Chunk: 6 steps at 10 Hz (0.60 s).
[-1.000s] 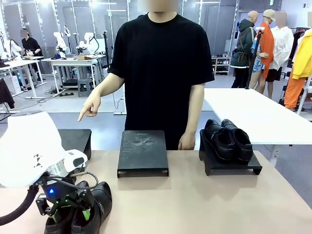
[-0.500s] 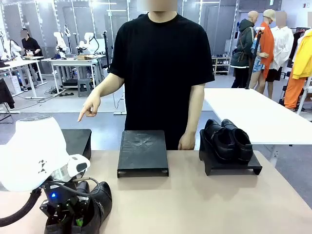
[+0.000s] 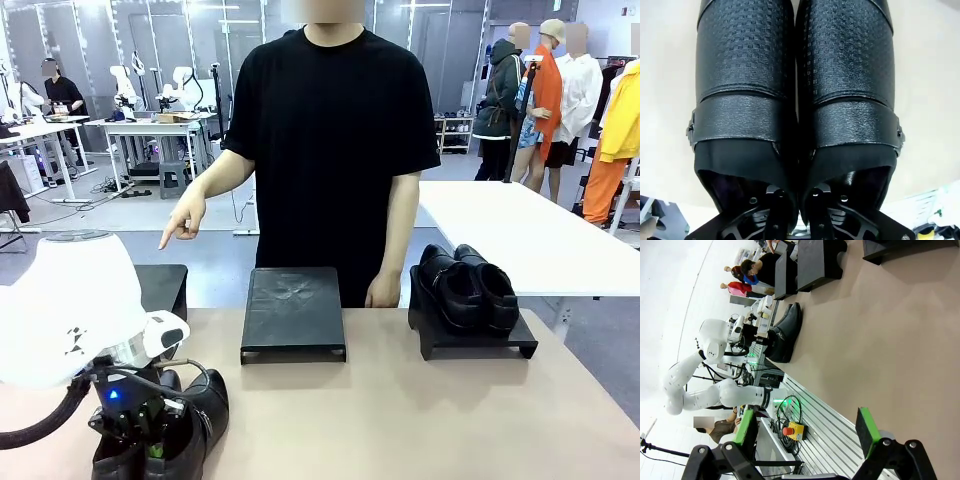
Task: Place the shoes on the stand as instructed by the person.
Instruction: Pick up another pair of Shoes and place it on the Shoes Stand indicated by the person.
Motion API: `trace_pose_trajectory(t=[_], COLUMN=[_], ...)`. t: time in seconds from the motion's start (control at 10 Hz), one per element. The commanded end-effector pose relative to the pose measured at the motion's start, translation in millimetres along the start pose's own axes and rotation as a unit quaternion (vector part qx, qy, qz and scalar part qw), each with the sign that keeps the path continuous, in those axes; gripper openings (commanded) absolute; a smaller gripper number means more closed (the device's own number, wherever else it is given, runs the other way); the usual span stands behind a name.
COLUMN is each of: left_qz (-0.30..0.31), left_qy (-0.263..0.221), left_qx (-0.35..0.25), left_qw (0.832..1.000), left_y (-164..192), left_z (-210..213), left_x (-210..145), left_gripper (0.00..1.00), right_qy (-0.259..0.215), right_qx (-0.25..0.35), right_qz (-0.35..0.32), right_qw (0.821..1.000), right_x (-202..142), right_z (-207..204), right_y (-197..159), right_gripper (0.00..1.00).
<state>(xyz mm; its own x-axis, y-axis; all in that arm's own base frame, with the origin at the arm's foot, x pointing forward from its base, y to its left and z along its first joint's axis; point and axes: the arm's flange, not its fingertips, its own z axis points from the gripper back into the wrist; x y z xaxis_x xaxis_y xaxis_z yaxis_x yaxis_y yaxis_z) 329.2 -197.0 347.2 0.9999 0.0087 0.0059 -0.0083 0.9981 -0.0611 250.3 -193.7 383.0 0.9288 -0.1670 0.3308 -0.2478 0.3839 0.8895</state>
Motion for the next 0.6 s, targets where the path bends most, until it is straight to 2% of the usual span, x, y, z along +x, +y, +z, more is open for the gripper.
trace_pose_trajectory(t=[0.0, 0.2, 0.5], left_qz=[0.007, 0.008, -0.007], left_qy=[-0.034, -0.051, -0.105], left_qx=[0.004, 0.013, 0.024], left_qw=[0.999, 0.999, 0.994], left_y=[-8.2, -4.3, 15.9], left_z=[25.9, 70.2, 133.8], left_x=[2.6, -1.1, -5.1], left_gripper=[0.00, 0.00, 0.02], right_qy=[0.003, 0.003, 0.003], right_qx=[0.002, 0.002, 0.002], right_qz=[0.008, 0.008, 0.008], right_qw=[1.000, 1.000, 1.000], right_x=[-2.0, -2.0, -2.0], right_z=[1.3, 1.3, 1.3], right_y=[0.4, 0.4, 0.4], right_gripper=[1.00, 1.00, 1.00])
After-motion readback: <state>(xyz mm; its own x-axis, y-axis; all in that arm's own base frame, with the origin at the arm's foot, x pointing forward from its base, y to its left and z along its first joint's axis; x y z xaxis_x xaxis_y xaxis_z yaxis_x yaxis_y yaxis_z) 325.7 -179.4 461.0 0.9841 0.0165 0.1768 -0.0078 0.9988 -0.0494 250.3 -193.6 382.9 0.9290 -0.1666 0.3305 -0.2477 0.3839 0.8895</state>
